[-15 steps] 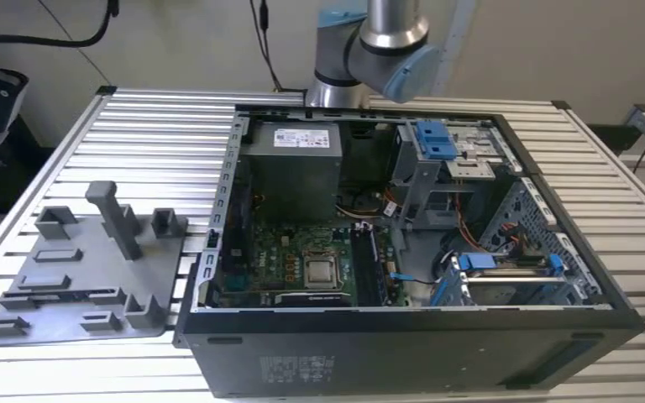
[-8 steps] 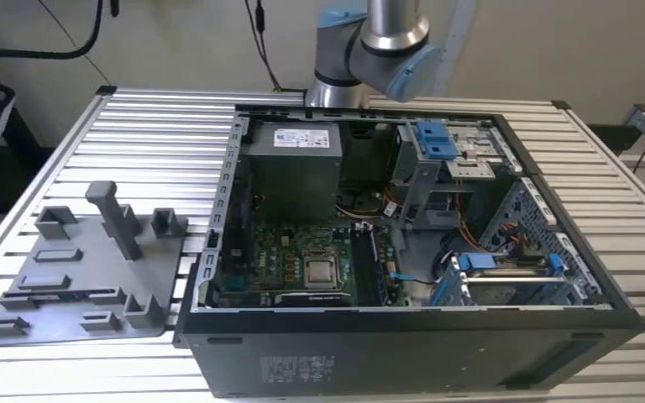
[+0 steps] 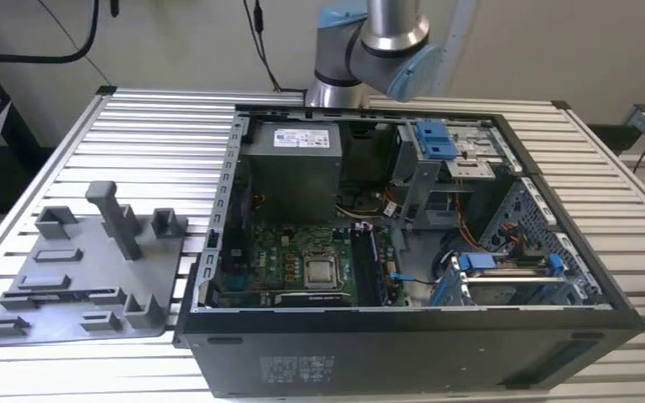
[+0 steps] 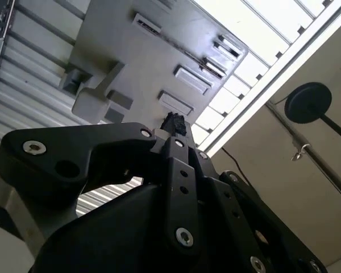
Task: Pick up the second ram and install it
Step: 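Pick up the second ram and move it above second insertion slot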
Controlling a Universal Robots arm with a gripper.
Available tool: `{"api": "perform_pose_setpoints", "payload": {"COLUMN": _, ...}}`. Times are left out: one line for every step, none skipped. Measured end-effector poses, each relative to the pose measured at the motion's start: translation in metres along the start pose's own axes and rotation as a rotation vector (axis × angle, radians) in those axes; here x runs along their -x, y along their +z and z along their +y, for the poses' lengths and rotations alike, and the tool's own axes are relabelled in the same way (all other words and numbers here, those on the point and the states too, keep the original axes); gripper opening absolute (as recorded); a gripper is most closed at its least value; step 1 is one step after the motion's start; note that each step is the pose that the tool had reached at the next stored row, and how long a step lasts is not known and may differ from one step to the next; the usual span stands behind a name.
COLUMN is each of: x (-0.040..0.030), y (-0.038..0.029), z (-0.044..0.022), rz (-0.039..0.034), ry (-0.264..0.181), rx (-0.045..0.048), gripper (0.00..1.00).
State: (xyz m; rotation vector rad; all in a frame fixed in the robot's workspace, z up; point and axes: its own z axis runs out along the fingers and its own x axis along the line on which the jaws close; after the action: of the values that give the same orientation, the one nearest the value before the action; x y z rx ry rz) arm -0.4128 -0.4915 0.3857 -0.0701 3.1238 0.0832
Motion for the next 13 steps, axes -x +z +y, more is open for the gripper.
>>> {"api": "perform_pose_setpoints", "payload": {"x": 0.0000, "y": 0.0000, "z": 0.0000, "rz": 0.0001, "ry": 0.000, "rx": -0.0001, "gripper": 0.11}}
{"api": "perform_pose_setpoints", "payload": {"x": 0.0000, "y": 0.0000, "z": 0.0000, "rz": 0.0000, "ry": 0.000, "rx": 0.0000, "gripper": 0.11}}
{"api": "perform_pose_setpoints", "payload": {"x": 0.0000, "y": 0.0000, "z": 0.0000, "rz": 0.0000, "ry": 0.000, "rx": 0.0000, "gripper": 0.11}}
{"api": "perform_pose_setpoints", "payload": {"x": 0.0000, "y": 0.0000, "z": 0.0000, "rz": 0.0000, "ry": 0.000, "rx": 0.0000, "gripper": 0.11}}
{"api": "perform_pose_setpoints", "payload": {"x": 0.0000, "y": 0.0001, "z": -0.0001, "rz": 0.0000, "ry": 0.000, "rx": 0.0000, "gripper": 0.11}}
{"api": "perform_pose_setpoints", "payload": {"x": 0.0000, "y": 0.0001, "z": -0.0001, "rz": 0.0000, "ry": 0.000, "rx": 0.0000, "gripper": 0.11}}
{"api": "perform_pose_setpoints", "payload": {"x": 0.0000, "y": 0.0001, "z": -0.0001, "rz": 0.0000, "ry": 0.000, "rx": 0.0000, "gripper": 0.11}}
{"api": "perform_pose_setpoints", "payload": {"x": 0.0000, "y": 0.0001, "z": -0.0001, "rz": 0.0000, "ry": 0.000, "rx": 0.0000, "gripper": 0.11}}
{"api": "perform_pose_setpoints", "payload": {"x": 0.0000, "y": 0.0001, "z": -0.0001, "rz": 0.0000, "ry": 0.000, "rx": 0.0000, "gripper": 0.11}}
{"api": "perform_pose_setpoints", "payload": {"x": 0.0000, "y": 0.0001, "z": -0.0001, "rz": 0.0000, "ry": 0.000, "rx": 0.0000, "gripper": 0.11}}
{"api": "perform_pose_setpoints", "payload": {"x": 0.0000, "y": 0.0002, "z": -0.0001, "rz": 0.0000, "ry": 0.000, "rx": 0.0000, "gripper": 0.11}}
{"api": "perform_pose_setpoints", "payload": {"x": 0.0000, "y": 0.0001, "z": -0.0001, "rz": 0.0000, "ry": 0.000, "rx": 0.0000, "gripper": 0.11}}
{"api": "perform_pose_setpoints", "payload": {"x": 0.0000, "y": 0.0002, "z": -0.0001, "rz": 0.0000, "ry": 0.000, "rx": 0.0000, "gripper": 0.11}}
